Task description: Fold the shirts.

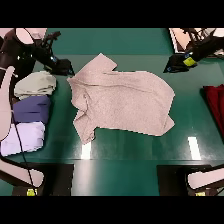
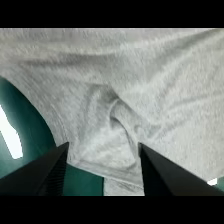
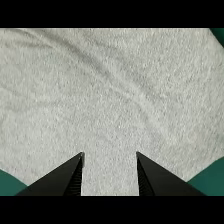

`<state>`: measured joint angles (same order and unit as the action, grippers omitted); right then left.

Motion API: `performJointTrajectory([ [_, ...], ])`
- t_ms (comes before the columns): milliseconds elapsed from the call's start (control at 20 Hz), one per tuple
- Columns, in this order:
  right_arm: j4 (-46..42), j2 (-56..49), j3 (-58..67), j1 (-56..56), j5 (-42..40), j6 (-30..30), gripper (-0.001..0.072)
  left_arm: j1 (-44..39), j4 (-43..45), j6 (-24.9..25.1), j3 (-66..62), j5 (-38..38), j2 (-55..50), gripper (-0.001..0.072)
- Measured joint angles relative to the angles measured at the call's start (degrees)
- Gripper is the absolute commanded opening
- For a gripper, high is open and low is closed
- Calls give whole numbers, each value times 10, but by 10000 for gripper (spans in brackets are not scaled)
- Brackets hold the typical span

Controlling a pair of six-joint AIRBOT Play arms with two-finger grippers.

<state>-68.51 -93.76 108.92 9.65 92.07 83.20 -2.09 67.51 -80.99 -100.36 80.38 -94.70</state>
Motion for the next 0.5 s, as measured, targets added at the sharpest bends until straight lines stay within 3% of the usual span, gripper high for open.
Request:
performJointTrajectory([
  [300, -4, 143, -212, -9, -72, -7, 386, -70, 34, -16, 300, -104, 177, 502],
  [500, -2, 198, -304, -10, -107, -8, 386, -126, 52, -33, 435, -184, 233, 502],
])
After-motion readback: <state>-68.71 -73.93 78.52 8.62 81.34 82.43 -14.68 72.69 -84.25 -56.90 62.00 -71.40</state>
